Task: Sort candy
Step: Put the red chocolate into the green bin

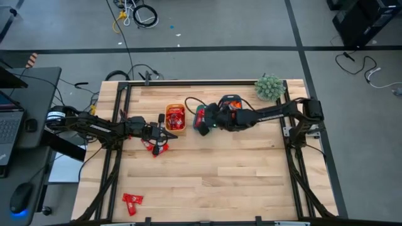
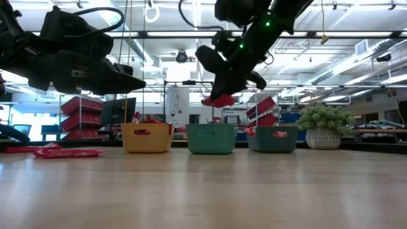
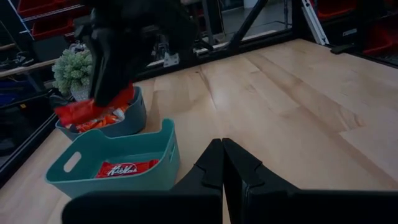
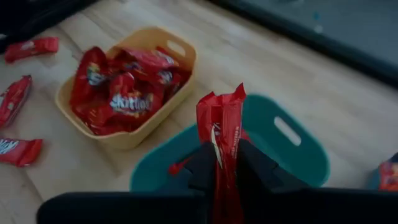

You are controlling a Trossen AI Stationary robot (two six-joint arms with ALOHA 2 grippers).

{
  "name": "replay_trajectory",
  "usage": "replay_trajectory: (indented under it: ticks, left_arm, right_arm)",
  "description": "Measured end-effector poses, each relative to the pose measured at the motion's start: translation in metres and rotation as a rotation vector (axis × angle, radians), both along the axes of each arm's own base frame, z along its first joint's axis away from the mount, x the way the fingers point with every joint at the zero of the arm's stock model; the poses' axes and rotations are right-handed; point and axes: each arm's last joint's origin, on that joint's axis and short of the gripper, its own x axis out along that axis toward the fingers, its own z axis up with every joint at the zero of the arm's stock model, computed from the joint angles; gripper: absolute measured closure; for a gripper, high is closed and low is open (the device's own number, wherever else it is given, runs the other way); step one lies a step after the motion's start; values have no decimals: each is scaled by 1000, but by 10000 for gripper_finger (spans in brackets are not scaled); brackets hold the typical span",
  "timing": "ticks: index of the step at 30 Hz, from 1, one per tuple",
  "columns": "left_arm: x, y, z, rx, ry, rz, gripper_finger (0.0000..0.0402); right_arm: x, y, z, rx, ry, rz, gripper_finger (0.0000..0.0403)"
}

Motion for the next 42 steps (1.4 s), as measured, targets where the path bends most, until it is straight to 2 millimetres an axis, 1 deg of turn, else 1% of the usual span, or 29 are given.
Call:
replay_trajectory:
  ticks: [3, 5, 10, 13, 16, 18, 21, 23, 24, 25, 29, 33, 38, 40, 42]
  left_arm:
    - [0, 0, 0, -1, 3, 0, 401]
    - [0, 0, 0, -1, 3, 0, 401]
    - [0, 0, 0, -1, 3, 0, 401]
    - [0, 0, 0, -21, 4, 11, 401]
    - [0, 1, 0, -94, 7, 57, 400]
    - [0, 3, 0, -151, 7, 110, 400]
    - [1, 3, -3, -168, 45, 138, 400]
    - [5, 3, -3, -190, 98, 136, 400]
    - [8, 3, -1, -212, 121, 136, 400]
    - [13, 3, 2, -233, 150, 136, 401]
    - [31, -1, 14, -263, 349, 138, 401]
    - [44, -10, 38, -284, 523, 140, 401]
    - [46, -28, 68, -420, 751, 216, 401]
    - [41, -35, 76, -478, 843, 287, 401]
    - [35, -41, 79, -521, 916, 358, 401]
  right_arm:
    - [1, -9, -8, 70, -3, -32, 333]
    - [0, -12, -9, 94, -8, -49, 319]
    - [1, -12, -8, 100, -30, -54, 281]
    - [3, -10, -7, 63, -19, -6, 259]
    - [3, -4, -6, 34, 40, 121, 249]
    - [2, 5, 0, 12, 58, 218, 262]
    - [1, 25, 2, -77, 133, 370, 315]
    - [-3, 40, -3, -110, 188, 431, 366]
    - [-5, 47, -7, -125, 194, 440, 384]
    - [-7, 53, -13, -144, 194, 442, 392]
    - [-23, 72, -38, -173, 198, 501, 393]
    - [-36, 84, -56, -146, 125, 576, 399]
    - [-49, 91, -67, -157, 111, 621, 402]
    - [-51, 93, -69, -160, 119, 630, 401]
    - [-53, 94, -70, -165, 125, 640, 401]
